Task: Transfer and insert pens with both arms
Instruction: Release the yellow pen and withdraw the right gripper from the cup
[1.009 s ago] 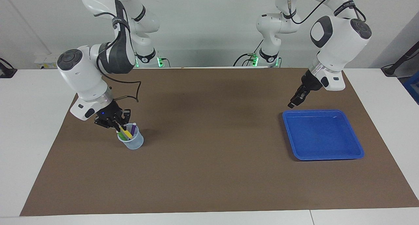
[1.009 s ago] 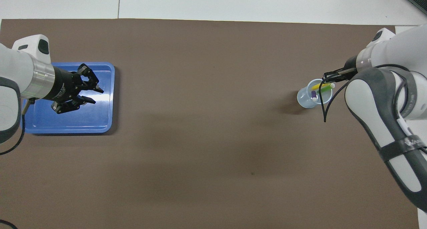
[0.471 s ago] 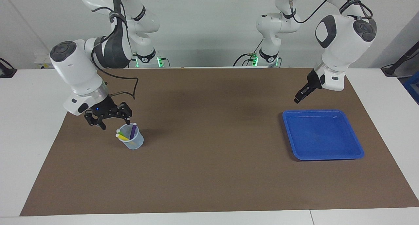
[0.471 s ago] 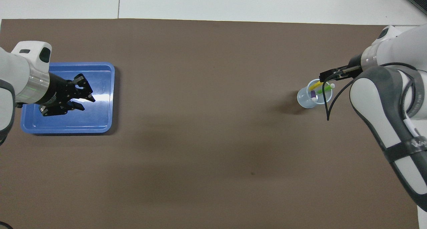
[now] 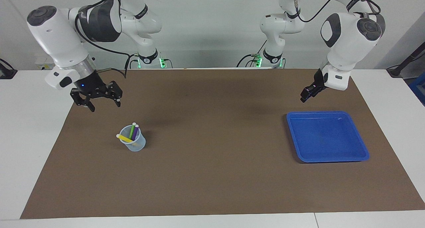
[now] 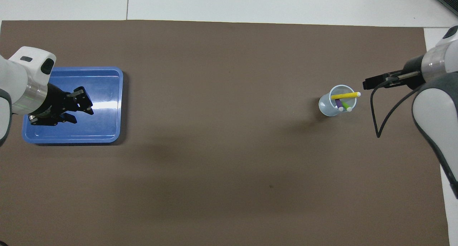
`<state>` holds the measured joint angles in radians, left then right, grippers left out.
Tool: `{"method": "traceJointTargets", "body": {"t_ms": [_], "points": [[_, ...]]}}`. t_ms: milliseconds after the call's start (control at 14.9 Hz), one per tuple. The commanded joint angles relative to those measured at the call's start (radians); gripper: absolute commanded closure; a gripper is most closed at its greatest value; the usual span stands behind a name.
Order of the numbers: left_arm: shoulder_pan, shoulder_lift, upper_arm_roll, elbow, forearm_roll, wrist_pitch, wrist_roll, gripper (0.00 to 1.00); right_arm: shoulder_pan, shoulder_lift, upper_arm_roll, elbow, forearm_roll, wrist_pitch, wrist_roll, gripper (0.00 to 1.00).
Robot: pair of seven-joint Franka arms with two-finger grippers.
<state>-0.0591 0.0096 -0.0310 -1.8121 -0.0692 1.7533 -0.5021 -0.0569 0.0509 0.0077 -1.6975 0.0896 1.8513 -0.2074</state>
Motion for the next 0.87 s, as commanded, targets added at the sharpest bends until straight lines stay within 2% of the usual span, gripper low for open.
{"method": "traceJointTargets", "body": {"t_ms": [0, 134, 471, 807], "points": [[0.022, -0.020, -0.007, -0.015, 0.019, 0.023, 0.005, 0.00, -0.017, -0.020, 0.008, 0.036, -0.021, -0.130, -0.010, 0.00], [0.036, -0.022, -0.007, -0.015, 0.019, 0.022, 0.007, 0.00, -0.020, -0.020, 0.008, 0.053, -0.037, -0.182, -0.013, 0.00], [0.042, -0.022, -0.006, -0.010, 0.019, 0.040, 0.025, 0.00, -0.011, -0.025, 0.009, 0.053, -0.090, -0.222, -0.014, 0.00], [0.045, -0.022, -0.009, 0.043, 0.019, -0.063, 0.135, 0.00, -0.012, -0.025, 0.009, 0.061, -0.105, -0.224, -0.017, 0.00]]}}
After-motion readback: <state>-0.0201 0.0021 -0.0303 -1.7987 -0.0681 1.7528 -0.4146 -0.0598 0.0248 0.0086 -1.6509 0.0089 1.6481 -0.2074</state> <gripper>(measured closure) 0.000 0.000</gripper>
